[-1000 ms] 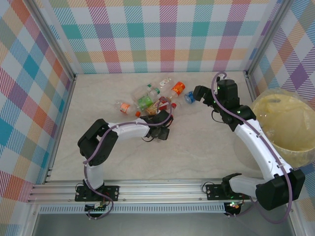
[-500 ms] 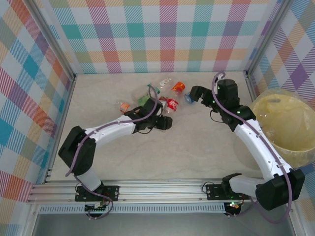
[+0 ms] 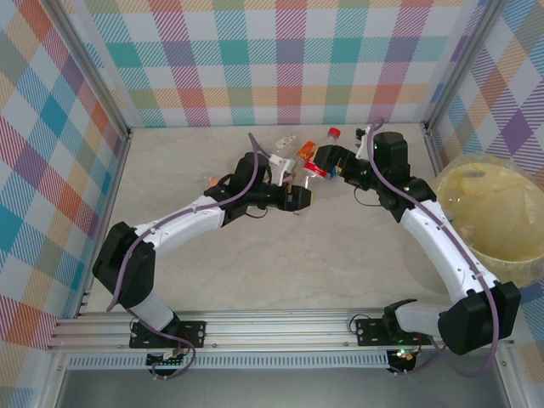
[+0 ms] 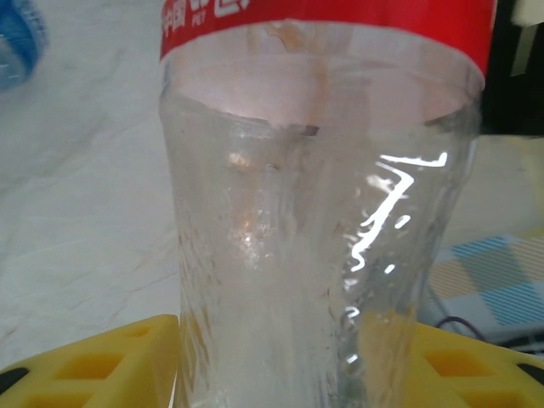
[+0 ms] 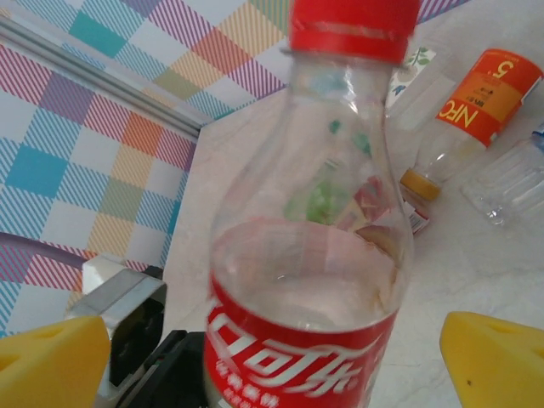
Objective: Put the plastic bottles in the bin
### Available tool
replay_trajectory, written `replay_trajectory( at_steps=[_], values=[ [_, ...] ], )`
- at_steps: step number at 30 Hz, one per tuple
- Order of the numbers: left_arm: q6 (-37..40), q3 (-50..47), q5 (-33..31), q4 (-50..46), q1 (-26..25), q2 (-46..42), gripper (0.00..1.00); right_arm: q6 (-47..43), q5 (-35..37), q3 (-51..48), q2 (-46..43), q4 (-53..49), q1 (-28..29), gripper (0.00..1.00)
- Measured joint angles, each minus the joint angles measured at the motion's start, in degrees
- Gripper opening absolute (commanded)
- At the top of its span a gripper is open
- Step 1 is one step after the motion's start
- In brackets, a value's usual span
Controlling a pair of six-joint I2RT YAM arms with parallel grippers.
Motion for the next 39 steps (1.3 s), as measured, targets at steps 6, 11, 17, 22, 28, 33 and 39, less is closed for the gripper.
replay_trajectory(
  at_steps=[6,11,17,22,28,33,39],
  values=[
    [-2.7,0.0,4.9,4.8,0.0,-0.1,0.27,1.0,-1.6,1.1,2.0,-0.4,0.0,0.98],
    [-4.1,0.0,6.9,7.0,0.0,-0.1,0.27,1.8,-3.1,1.5,2.1,-0.3,0.0,0.79],
    [-4.8,0.0,7.7,7.4,0.0,-0.1,0.27,2.4,-4.2,2.0,2.1,0.2,0.0,0.66],
    [-4.8,0.0,7.9,7.4,0.0,0.0,0.30,2.4,-4.2,2.0,2.1,0.1,0.0,0.62],
    [-4.7,1.2,8.0,5.8,0.0,0.4,0.74,2.4,-2.8,2.0,1.7,-0.2,0.0,0.59],
    [-5.2,1.4,6.9,5.8,0.8,0.4,0.95,0.4,2.4,2.0,0.7,-1.6,-0.1,0.57],
    [-5.2,1.3,5.4,5.8,1.8,-0.1,1.00,-2.9,8.2,2.5,-0.6,-4.2,-0.4,0.57]
  ],
)
